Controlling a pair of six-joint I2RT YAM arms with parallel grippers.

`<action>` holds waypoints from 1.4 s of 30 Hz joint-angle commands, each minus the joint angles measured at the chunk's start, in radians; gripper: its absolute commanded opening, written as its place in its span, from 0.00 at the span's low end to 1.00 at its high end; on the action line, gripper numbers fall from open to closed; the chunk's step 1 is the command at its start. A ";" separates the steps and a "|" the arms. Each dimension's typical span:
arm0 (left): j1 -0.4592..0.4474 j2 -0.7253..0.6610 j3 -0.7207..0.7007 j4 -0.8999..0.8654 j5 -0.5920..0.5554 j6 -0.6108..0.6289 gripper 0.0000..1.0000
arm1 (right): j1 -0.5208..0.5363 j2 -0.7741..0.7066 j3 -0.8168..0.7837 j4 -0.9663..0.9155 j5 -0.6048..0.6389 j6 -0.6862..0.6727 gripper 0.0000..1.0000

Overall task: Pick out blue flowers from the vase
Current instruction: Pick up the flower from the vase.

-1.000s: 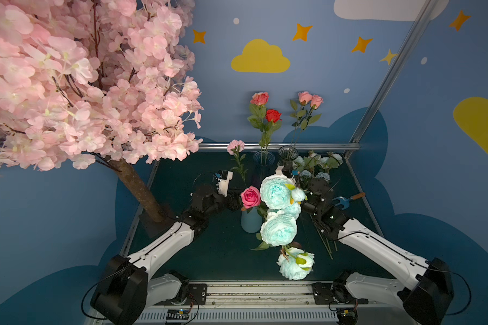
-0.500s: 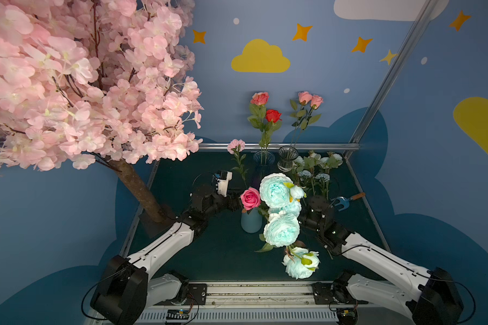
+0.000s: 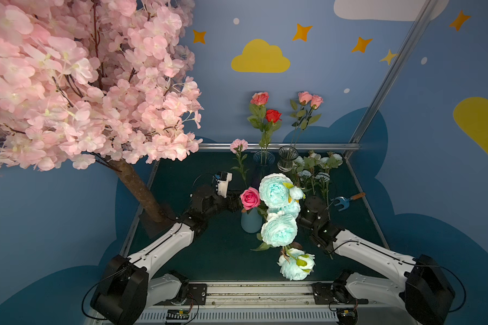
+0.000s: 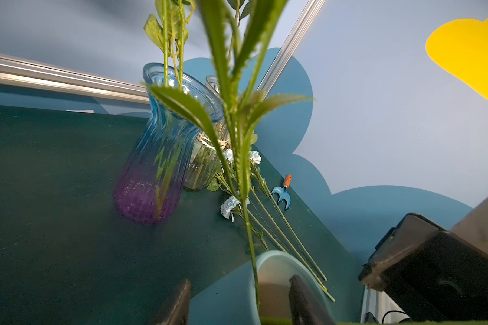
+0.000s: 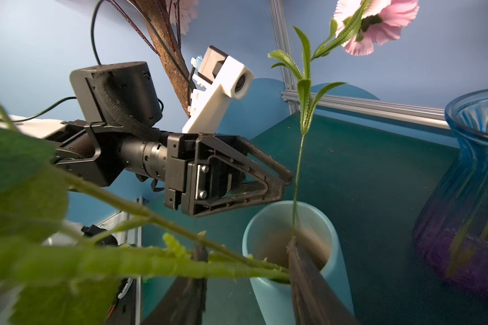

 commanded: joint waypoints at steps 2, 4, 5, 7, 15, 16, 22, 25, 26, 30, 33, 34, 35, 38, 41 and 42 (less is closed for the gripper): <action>0.005 0.002 -0.002 0.026 0.006 0.003 0.57 | 0.011 0.026 0.043 0.089 0.037 -0.002 0.43; 0.005 0.005 -0.003 0.028 0.008 0.003 0.57 | 0.016 0.046 0.082 0.104 0.046 -0.006 0.42; 0.005 0.006 -0.003 0.029 0.008 0.002 0.57 | 0.019 0.054 0.087 0.107 0.053 -0.010 0.41; 0.004 0.009 -0.002 0.032 0.010 0.003 0.57 | 0.027 0.075 0.099 0.140 0.069 -0.017 0.40; 0.004 0.014 -0.005 0.033 0.009 0.003 0.57 | 0.042 0.127 0.138 0.149 0.098 -0.026 0.12; 0.005 0.014 -0.006 0.034 0.009 0.006 0.57 | 0.042 0.127 0.144 0.136 0.103 -0.029 0.06; 0.008 0.001 -0.018 0.039 0.000 0.010 0.57 | 0.043 0.091 0.229 -0.050 0.175 -0.053 0.00; 0.012 -0.015 -0.030 0.045 -0.007 0.012 0.57 | 0.037 0.077 0.310 -0.172 0.194 -0.063 0.00; 0.012 -0.021 -0.034 0.045 -0.008 0.013 0.57 | 0.036 0.075 0.342 -0.219 0.195 -0.067 0.00; 0.015 -0.042 -0.051 0.050 -0.024 0.018 0.57 | 0.025 0.083 0.473 -0.371 0.188 -0.082 0.00; 0.017 -0.054 -0.059 0.054 -0.030 0.022 0.57 | 0.019 0.093 0.561 -0.464 0.181 -0.097 0.00; 0.017 -0.057 -0.063 0.055 -0.032 0.024 0.57 | 0.017 0.096 0.586 -0.491 0.181 -0.101 0.00; 0.018 -0.058 -0.065 0.055 -0.033 0.025 0.57 | 0.014 0.102 0.614 -0.521 0.179 -0.106 0.00; 0.020 -0.065 -0.071 0.058 -0.035 0.029 0.57 | 0.005 0.117 0.672 -0.589 0.179 -0.115 0.00; 0.020 -0.079 -0.078 0.062 -0.037 0.032 0.57 | -0.005 0.128 0.695 -0.638 0.194 -0.117 0.00; 0.020 -0.084 -0.081 0.064 -0.038 0.034 0.57 | -0.009 0.130 0.694 -0.647 0.202 -0.114 0.00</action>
